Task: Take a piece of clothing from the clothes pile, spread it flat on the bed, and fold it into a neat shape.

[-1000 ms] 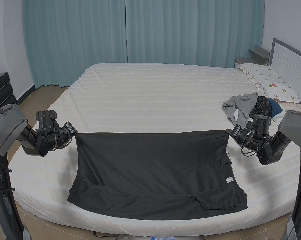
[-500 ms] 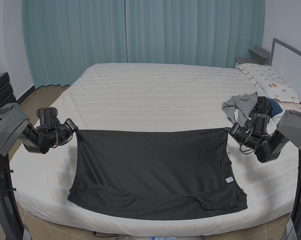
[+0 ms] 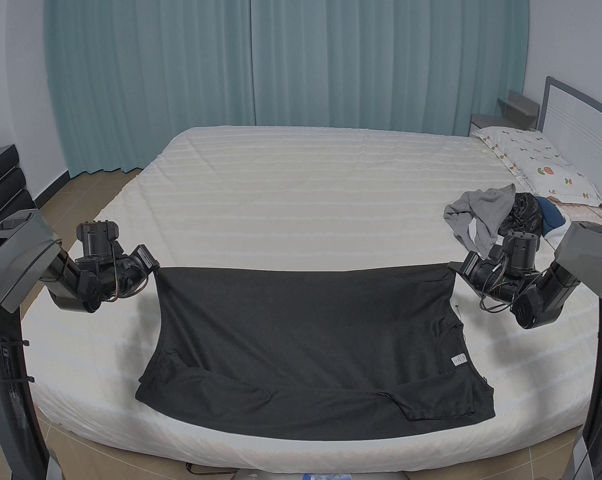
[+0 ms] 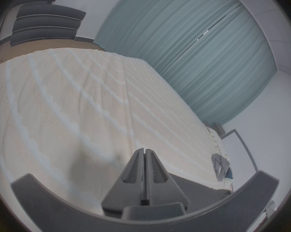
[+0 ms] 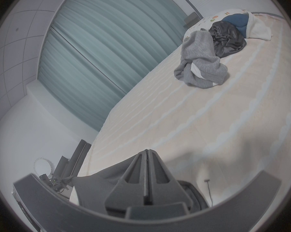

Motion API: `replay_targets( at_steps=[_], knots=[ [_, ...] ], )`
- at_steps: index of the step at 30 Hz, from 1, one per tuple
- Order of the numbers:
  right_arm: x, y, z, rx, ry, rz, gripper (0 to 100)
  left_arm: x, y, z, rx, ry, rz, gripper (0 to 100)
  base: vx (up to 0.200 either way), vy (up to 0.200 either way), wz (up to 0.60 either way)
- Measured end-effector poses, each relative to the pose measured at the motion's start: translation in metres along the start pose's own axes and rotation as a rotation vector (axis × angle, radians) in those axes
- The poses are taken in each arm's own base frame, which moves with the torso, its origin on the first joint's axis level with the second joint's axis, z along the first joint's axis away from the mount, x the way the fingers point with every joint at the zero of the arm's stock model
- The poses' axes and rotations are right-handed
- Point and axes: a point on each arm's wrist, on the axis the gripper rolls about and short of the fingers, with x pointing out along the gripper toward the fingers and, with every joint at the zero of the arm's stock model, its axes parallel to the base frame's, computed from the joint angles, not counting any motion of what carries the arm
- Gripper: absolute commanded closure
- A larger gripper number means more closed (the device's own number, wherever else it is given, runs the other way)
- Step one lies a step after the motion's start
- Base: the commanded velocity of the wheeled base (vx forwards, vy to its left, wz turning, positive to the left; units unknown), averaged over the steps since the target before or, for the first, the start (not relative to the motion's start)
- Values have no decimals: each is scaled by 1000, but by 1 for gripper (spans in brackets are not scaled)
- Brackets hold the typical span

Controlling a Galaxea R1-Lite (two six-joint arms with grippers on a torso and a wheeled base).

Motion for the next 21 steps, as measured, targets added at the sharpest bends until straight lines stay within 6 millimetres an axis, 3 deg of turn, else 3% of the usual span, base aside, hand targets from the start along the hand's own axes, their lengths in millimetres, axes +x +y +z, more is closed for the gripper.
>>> replay_targets(
  at_steps=[21],
  knots=[
    [-69,-7,-34,23,171,-43,100,-58,26,-40,201,148,115,100,0,0,0]
  ],
)
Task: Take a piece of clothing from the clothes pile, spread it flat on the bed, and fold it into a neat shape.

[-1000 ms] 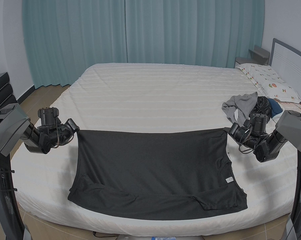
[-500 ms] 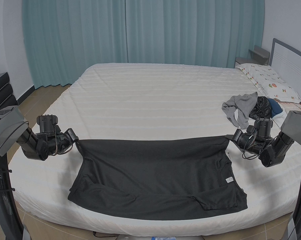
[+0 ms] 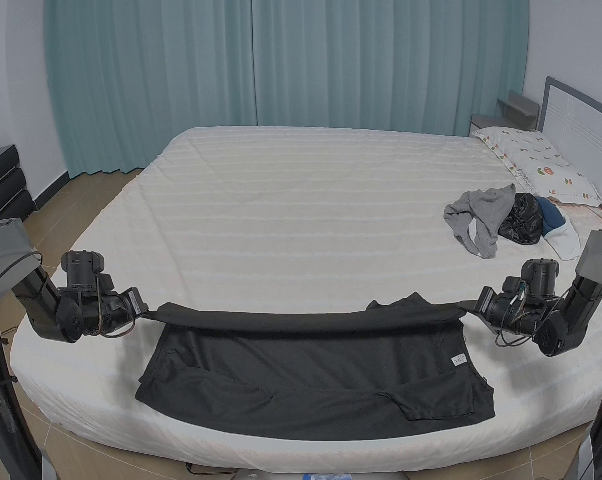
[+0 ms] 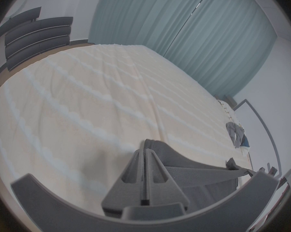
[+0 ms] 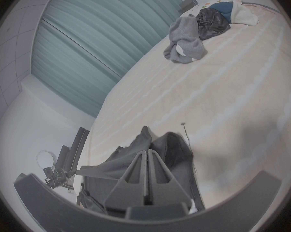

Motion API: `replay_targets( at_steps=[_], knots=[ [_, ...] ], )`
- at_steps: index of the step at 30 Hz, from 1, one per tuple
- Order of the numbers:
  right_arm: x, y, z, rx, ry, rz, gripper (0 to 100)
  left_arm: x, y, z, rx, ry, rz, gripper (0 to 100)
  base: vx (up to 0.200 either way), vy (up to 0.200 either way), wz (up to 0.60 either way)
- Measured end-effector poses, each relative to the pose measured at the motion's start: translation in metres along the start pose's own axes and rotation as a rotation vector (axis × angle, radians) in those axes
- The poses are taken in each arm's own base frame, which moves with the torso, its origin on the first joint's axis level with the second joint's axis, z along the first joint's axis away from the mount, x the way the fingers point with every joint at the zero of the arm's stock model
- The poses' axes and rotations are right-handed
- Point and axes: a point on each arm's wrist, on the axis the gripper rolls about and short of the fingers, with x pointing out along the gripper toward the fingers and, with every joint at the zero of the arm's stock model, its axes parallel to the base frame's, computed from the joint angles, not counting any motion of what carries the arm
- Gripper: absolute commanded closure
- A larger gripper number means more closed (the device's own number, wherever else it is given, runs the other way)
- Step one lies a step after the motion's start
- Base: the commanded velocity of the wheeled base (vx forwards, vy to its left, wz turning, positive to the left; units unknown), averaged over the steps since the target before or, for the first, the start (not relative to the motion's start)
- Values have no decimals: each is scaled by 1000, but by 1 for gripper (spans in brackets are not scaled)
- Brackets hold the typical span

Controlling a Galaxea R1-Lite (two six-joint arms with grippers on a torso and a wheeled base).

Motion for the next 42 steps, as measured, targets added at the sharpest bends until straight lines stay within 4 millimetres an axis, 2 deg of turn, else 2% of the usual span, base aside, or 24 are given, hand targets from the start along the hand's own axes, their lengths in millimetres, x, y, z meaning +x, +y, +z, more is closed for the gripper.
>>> replay_targets(
  at_steps=[7,18,27,42],
  knots=[
    [-16,-12,-25,-39,90,-35,100,-12,9,-24,89,79,33,100,0,0,0],
    [-15,-32,-48,-77,162,-79,100,-19,13,-49,96,165,53,100,0,0,0],
    [-14,-40,-54,-71,185,-99,100,-23,13,-58,96,196,58,100,0,0,0],
    [-24,-35,-40,-78,122,-82,100,-33,10,-53,87,171,57,100,0,0,0]
  ],
)
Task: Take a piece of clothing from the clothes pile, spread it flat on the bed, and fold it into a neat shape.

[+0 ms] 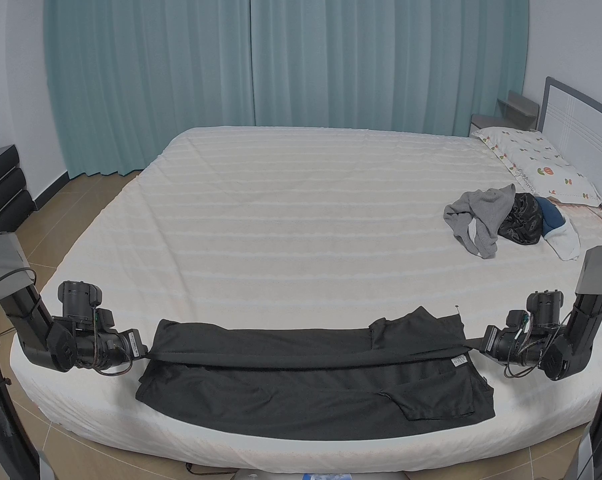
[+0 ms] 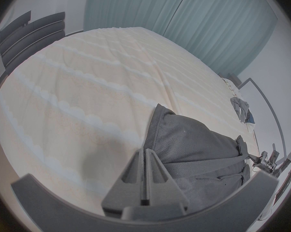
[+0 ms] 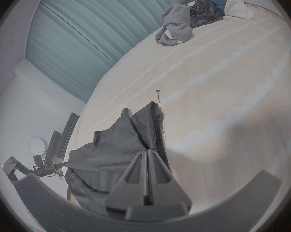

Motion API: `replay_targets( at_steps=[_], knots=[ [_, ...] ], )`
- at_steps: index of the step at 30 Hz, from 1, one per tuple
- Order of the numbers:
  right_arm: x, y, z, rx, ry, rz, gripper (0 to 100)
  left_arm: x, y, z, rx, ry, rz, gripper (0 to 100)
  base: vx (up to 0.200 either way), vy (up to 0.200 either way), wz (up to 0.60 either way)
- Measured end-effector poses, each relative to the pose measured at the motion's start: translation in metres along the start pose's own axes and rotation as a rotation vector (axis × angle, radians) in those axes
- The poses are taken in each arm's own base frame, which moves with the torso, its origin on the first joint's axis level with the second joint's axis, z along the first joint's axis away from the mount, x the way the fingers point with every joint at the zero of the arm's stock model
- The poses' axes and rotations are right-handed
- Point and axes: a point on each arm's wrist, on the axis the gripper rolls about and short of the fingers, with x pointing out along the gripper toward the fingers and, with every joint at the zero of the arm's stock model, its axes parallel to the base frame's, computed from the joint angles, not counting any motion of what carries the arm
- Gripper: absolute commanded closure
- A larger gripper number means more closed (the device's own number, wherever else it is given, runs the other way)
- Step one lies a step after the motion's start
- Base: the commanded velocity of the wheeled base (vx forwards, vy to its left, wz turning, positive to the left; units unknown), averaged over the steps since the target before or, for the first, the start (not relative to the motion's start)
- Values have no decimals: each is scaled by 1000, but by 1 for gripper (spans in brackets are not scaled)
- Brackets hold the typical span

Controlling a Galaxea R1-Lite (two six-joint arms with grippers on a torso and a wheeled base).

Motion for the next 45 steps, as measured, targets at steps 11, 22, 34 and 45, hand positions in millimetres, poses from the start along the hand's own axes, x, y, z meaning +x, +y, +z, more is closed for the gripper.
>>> replay_targets(
  at_steps=[11,22,34,45],
  knots=[
    [-3,-4,-12,-17,54,6,100,1,3,-9,-4,33,9,100,0,0,0],
    [2,-7,-13,-23,60,1,0,4,4,-13,-10,57,14,0,0,0,0],
    [-4,4,20,36,-64,44,0,2,3,6,-165,-18,0,0,0,0,0],
    [23,2,39,225,-101,79,0,24,-27,42,-256,-103,-97,0,0,0,0]
  ],
)
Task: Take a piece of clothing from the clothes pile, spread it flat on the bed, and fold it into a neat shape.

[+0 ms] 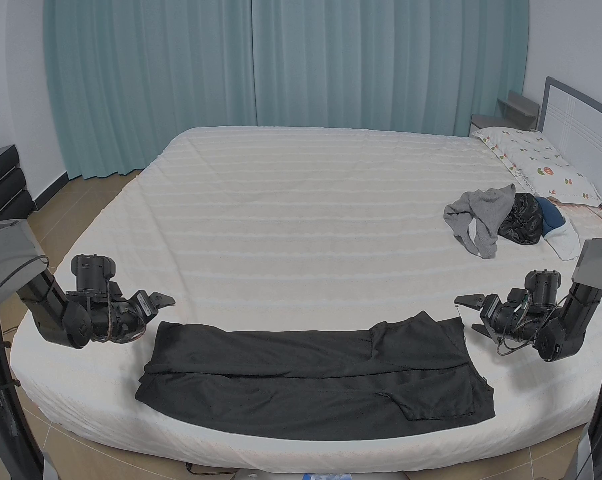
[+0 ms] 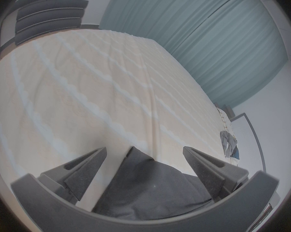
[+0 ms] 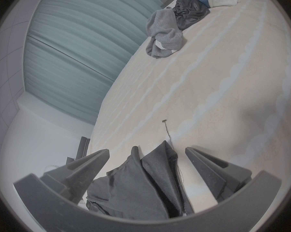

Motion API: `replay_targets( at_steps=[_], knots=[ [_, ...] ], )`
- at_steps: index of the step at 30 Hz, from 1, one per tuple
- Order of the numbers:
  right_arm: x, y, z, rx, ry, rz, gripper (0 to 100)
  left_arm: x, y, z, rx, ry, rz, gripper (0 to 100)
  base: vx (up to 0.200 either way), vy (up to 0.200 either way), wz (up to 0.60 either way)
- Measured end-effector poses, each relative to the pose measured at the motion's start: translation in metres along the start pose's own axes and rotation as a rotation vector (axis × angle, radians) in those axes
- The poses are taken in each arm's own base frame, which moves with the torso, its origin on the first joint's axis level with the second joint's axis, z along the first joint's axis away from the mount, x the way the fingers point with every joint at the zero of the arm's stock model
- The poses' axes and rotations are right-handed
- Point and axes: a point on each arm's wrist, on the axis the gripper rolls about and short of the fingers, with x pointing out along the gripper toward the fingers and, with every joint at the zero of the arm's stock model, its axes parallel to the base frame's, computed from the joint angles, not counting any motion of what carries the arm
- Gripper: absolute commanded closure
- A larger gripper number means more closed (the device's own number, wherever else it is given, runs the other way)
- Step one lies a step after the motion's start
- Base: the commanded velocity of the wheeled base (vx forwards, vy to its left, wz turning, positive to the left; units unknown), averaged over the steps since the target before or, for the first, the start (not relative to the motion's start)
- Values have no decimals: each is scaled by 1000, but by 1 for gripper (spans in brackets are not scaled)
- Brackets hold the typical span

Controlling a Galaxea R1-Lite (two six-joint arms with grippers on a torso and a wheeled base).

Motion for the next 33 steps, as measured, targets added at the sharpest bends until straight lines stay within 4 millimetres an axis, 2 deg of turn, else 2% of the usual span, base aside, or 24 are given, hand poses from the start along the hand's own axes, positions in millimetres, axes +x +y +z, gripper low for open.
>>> replay_targets(
  at_steps=[5,6,13,27,33],
  knots=[
    [7,-5,-1,11,6,-3,0,15,-4,-10,17,35,-4,0,0,0,0],
    [8,-5,-2,12,7,-3,0,18,-4,-10,18,38,-4,100,0,0,0],
    [11,-9,-5,16,15,-10,0,28,0,-10,15,20,33,100,0,0,0],
    [20,-14,-2,17,10,-10,0,27,8,4,-90,-70,50,100,0,0,0],
    [24,-15,-3,15,11,-8,0,28,10,3,-94,-67,55,100,0,0,0]
  ],
)
